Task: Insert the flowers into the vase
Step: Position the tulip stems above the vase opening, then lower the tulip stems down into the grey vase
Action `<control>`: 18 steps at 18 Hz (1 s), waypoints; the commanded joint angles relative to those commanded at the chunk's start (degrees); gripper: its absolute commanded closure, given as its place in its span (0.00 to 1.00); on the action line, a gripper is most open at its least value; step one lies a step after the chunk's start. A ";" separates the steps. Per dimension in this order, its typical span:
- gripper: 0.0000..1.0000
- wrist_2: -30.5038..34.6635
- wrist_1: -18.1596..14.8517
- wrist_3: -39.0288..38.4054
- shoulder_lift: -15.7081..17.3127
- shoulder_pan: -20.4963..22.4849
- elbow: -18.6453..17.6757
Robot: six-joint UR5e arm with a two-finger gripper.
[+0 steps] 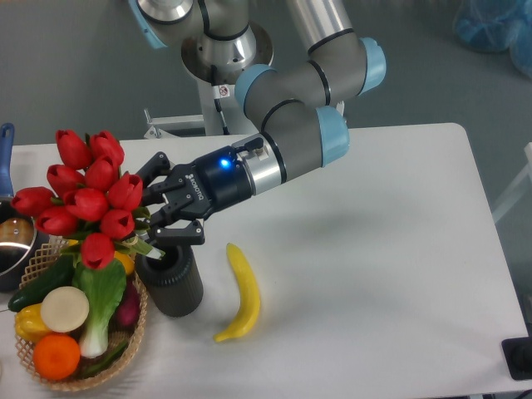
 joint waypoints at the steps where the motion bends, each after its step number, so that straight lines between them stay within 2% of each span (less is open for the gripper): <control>1: 0.62 -0.09 -0.09 1.32 -0.09 0.00 -0.62; 10: 0.62 -0.79 -0.09 5.10 -0.62 1.49 -4.92; 13: 0.62 -0.79 -0.09 5.46 -0.79 2.28 -5.19; 18: 0.62 -0.79 -0.09 6.25 -2.99 2.37 -5.28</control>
